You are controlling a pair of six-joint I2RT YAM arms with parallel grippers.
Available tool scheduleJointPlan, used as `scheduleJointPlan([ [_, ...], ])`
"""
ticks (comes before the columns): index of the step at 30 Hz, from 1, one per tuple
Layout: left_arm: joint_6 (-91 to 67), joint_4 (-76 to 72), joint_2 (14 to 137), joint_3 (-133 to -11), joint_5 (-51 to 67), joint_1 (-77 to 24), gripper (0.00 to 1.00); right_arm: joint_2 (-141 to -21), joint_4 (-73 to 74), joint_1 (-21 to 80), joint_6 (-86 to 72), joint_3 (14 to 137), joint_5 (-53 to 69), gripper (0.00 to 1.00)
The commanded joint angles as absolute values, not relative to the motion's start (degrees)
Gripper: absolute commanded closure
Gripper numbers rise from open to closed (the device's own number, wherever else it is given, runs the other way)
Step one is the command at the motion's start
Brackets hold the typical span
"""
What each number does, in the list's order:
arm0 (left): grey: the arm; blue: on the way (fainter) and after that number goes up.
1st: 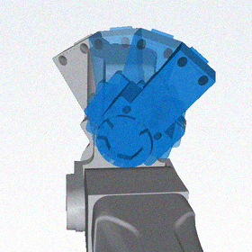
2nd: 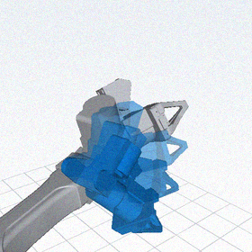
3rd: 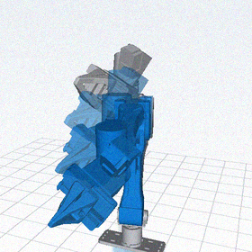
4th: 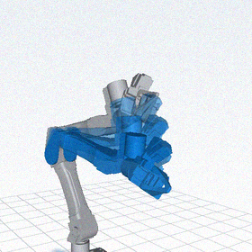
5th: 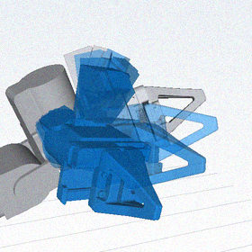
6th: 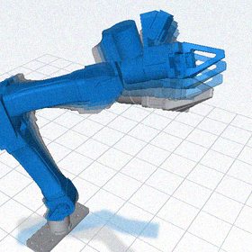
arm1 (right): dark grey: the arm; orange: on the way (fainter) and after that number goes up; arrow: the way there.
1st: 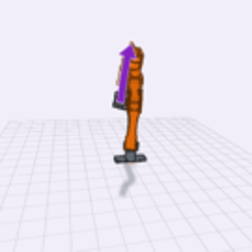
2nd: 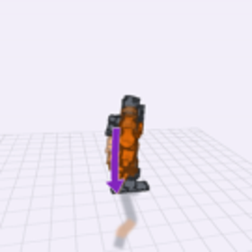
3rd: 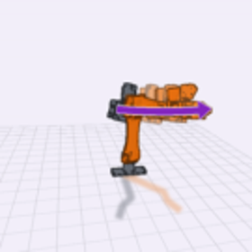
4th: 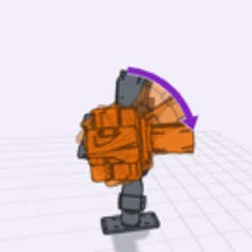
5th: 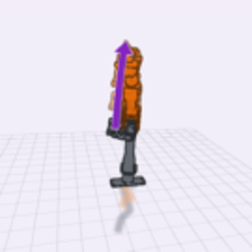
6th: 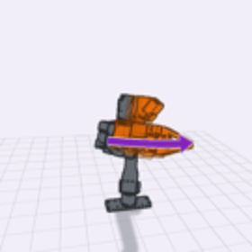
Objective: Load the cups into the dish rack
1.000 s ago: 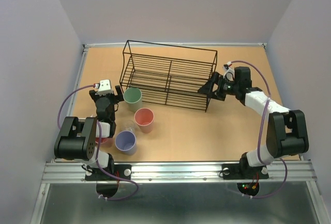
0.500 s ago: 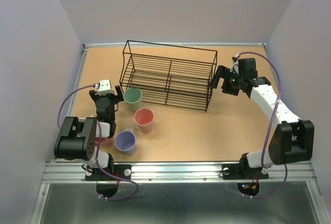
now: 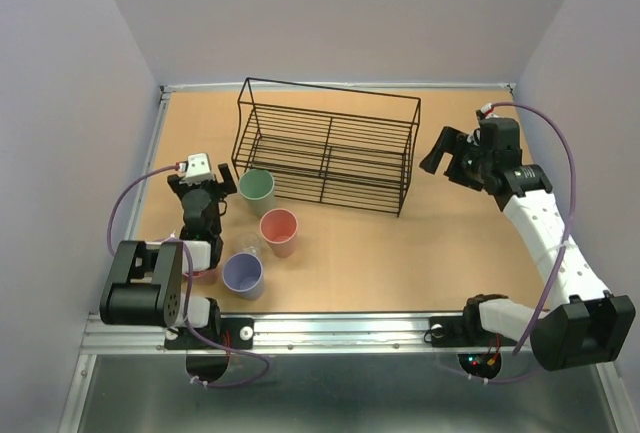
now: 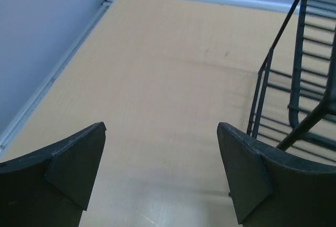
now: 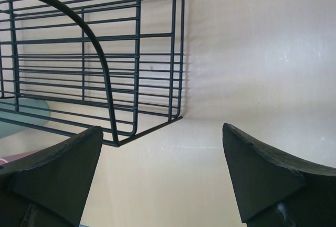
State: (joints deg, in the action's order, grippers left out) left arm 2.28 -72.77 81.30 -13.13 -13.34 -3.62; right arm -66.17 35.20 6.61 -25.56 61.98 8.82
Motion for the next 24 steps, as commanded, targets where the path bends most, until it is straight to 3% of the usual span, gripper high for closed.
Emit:
scheduleJointPlan([
  [1,2.28,-66.15,72.96,-19.58,-18.54,-3.25,0.01,-64.95,37.61,6.94,-24.96,60.21,4.58,0.00],
  [6,0.27,-42.74,65.85,-27.15,-23.72,-3.16,0.01,-64.78,37.53,7.30,-24.61,58.80,3.34,0.00],
  [9,-10.08,-30.21,58.99,-29.43,-27.68,-2.55,0.01,-64.86,37.35,7.47,-24.78,58.53,2.03,0.00],
  [12,-22.21,-18.31,53.80,-31.99,-30.67,-1.76,0.01,-63.55,37.88,8.52,-25.66,59.49,-6.74,0.00],
  [15,-26.44,-9.71,52.21,-36.89,-25.50,-1.23,0.01,-62.93,38.67,8.88,-27.41,60.73,-12.21,0.00],
  [21,-27.25,7.08,49.57,-48.58,-25.05,-1.14,0.01,-63.54,37.88,8.79,-31.46,61.44,3.65,0.00],
  [24,-28.03,12.02,48.16,-53.07,-19.53,-1.58,0.01,-59.87,37.53,8.88,-33.92,59.51,11.06,0.00],
])
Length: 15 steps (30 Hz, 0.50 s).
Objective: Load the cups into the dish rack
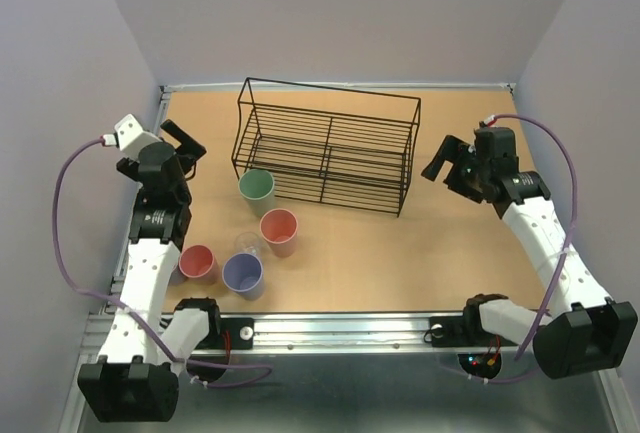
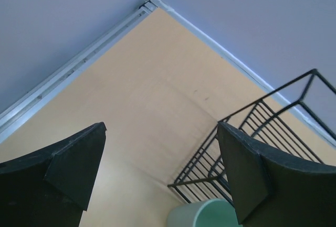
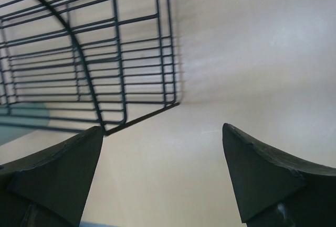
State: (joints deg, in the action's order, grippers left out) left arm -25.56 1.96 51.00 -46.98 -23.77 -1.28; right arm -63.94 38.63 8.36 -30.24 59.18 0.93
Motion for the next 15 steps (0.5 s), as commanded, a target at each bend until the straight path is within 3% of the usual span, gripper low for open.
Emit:
scheduleJointPlan([
  [1,-28.91,13.78,48.08,-54.39,-18.29,-1.93,0.01,-58.64,37.62,8.79,-34.45,59.24,11.94,0.00],
  [8,-30.59,27.95,48.78,-61.44,-2.22,-2.11,0.02,-49.58,48.59,8.79,-37.17,60.91,15.64,0.00],
  [15,-30.58,34.98,45.45,-60.30,4.91,-2.20,0.01,-45.44,60.54,8.79,-38.14,67.05,17.58,0.00],
])
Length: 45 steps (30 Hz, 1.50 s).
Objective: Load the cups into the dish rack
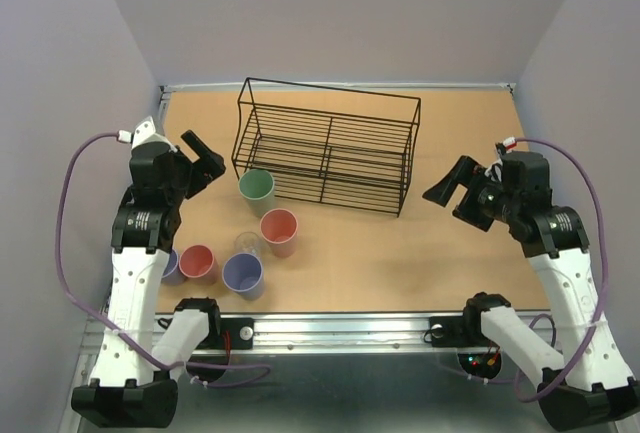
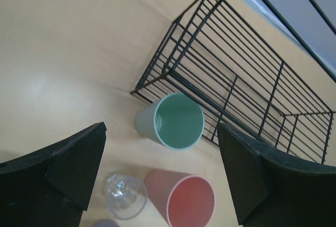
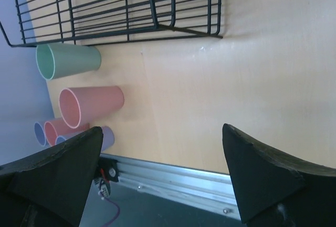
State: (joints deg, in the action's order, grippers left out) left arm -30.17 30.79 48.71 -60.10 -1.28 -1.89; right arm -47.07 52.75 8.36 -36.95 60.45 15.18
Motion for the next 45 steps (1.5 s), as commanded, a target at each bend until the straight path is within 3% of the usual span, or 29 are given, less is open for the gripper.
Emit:
scheduleJointPlan([
  [1,-30.67,35.33,44.05,-59.77,7.71,-2.20,0.01,-44.22,61.25,8.88,-38.06,68.89,17.75,0.00],
  [6,-29.27,37.52,38.85,-55.91,15.28,-2.46,0.01,-41.93,63.98,8.88,-35.34,67.33,17.93,0.00],
  [12,-27.95,45.87,36.74,-52.04,16.08,-2.55,0.01,-43.77,58.63,8.79,-32.17,62.76,16.62,0.00],
  [17,-27.86,47.20,35.94,-46.33,17.40,-3.16,0.09,-46.49,54.67,8.88,-29.44,61.79,14.76,0.00],
  [22,-31.19,45.27,38.66,-44.47,12.22,-6.85,0.13,-46.23,52.91,9.58,-30.85,60.30,18.10,0.00],
  [29,-38.57,39.20,49.90,-45.61,1.25,-25.11,0.16,-42.98,53.35,9.76,-30.50,57.39,16.09,0.00],
  [37,-40.60,36.65,54.05,-46.14,-4.66,-27.95,0.18,-42.89,55.46,9.93,-29.53,59.41,15.38,0.00],
  [45,-40.61,35.07,56.07,-45.00,-5.54,-28.21,0.43,-43.07,55.63,10.81,-28.83,58.97,14.07,0.00],
])
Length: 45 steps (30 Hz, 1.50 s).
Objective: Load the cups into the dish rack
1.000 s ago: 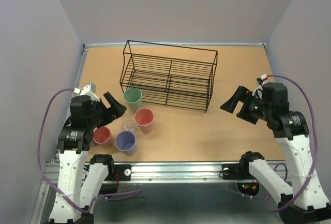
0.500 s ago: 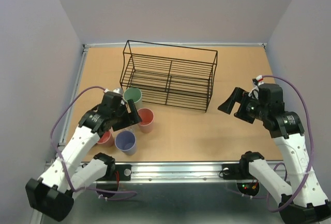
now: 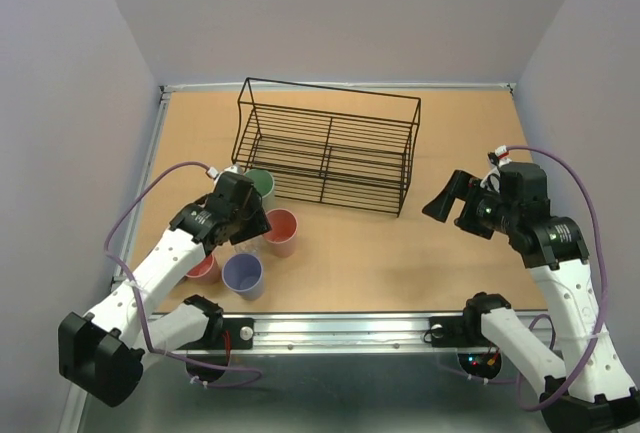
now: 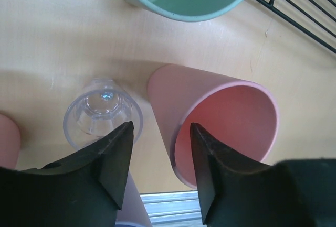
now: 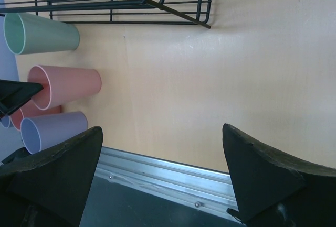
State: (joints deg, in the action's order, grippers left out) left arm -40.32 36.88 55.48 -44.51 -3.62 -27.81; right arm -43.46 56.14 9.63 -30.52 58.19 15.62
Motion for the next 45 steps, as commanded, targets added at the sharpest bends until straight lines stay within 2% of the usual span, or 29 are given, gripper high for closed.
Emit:
scheduleJointPlan([
  [1,-40.52,35.07,56.16,-44.83,-5.54,-28.21,0.44,-43.07,55.63,10.98,-28.65,58.97,13.63,0.00],
  [3,-40.25,34.72,56.42,-44.82,-5.54,-28.21,0.46,-43.24,55.63,11.34,-28.39,59.06,12.92,0.00],
  [5,-39.82,34.45,56.69,-44.82,-5.28,-28.21,0.53,-43.50,55.63,11.51,-28.39,59.06,12.57,0.00],
  [6,-39.55,34.28,56.69,-45.09,-5.19,-28.30,0.62,-43.68,55.55,11.51,-28.30,59.24,12.66,0.00],
  [8,-39.03,34.28,56.95,-45.35,-4.75,-28.30,0.73,-43.86,55.46,11.51,-28.30,59.59,12.66,0.00],
  [10,-38.76,35.15,56.78,-46.66,-4.66,-28.30,0.94,-44.21,55.55,11.60,-28.21,60.46,12.57,0.00],
  [11,-38.67,35.59,56.69,-47.19,-4.57,-28.30,1.00,-44.12,55.46,11.51,-28.13,60.90,12.57,0.00],
  [20,-35.17,42.89,54.06,-57.29,-0.27,-28.30,1.00,-46.23,55.20,11.51,-29.44,67.32,16.07,0.00],
  [26,-33.75,41.67,49.84,-64.68,12.98,-28.30,1.00,-47.37,44.69,11.60,-37.67,72.59,32.67,0.00],
  [30,-36.03,31.34,46.50,-67.23,21.08,-28.30,1.00,-48.16,30.97,11.51,-49.89,71.46,42.43,0.00],
  [34,-42.52,16.12,43.60,-64.08,28.03,-28.30,1.00,-48.86,11.65,11.51,-61.68,67.24,45.35,0.00],
  [40,-52.89,-6.10,41.92,-58.28,30.76,-28.39,1.00,-52.99,0.72,11.51,-70.04,67.85,46.14,0.00],
  [45,-57.04,-17.82,43.67,-56.78,30.76,-28.39,1.00,-55.02,-4.12,11.69,-72.15,67.33,45.36,0.00],
])
